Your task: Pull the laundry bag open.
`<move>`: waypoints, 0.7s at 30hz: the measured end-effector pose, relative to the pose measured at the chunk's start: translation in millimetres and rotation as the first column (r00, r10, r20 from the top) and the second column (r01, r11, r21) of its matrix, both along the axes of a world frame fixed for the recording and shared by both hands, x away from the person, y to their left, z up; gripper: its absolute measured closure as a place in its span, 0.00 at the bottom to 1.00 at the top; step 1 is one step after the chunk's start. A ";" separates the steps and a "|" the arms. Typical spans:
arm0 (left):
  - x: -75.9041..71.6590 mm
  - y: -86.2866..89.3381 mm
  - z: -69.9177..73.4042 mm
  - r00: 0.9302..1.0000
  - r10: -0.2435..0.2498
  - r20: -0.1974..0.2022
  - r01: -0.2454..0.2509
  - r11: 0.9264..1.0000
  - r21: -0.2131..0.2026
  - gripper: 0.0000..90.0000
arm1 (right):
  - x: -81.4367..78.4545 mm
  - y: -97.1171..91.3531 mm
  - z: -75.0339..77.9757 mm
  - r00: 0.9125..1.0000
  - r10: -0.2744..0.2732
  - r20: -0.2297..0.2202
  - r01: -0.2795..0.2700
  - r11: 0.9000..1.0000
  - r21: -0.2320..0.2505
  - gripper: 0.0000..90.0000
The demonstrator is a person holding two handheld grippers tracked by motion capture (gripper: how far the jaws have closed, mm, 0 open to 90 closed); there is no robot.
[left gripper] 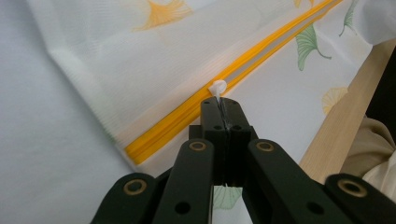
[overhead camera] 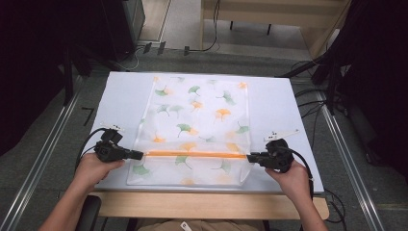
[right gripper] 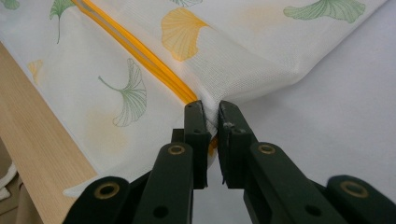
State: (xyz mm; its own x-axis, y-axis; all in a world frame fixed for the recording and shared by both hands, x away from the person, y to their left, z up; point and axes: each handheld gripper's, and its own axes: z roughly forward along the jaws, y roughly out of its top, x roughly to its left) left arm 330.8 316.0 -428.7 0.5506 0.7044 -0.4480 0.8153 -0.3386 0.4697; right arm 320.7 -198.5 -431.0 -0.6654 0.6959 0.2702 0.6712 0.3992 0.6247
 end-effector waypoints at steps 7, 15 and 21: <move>-0.7 3.0 -0.7 1.000 0.000 -0.007 0.000 1.000 0.002 1.00 | 0.1 0.8 -0.5 1.000 -0.001 -0.001 0.001 1.000 -0.003 0.94; -1.5 1.3 0.8 1.000 0.010 0.009 -0.010 1.000 0.003 1.00 | -0.1 0.3 -0.5 1.000 -0.003 -0.002 0.003 1.000 -0.005 0.94; -1.4 0.8 0.6 1.000 0.002 0.005 -0.002 1.000 0.002 1.00 | 0.2 0.0 -0.8 1.000 -0.003 -0.004 0.003 1.000 -0.005 0.94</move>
State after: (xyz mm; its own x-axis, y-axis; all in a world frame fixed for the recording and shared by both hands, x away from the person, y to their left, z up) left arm 329.4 316.8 -428.1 0.5513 0.7067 -0.4435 0.8137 -0.3380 0.4730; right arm 321.0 -198.5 -431.8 -0.6622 0.6991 0.2696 0.6748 0.3999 0.6203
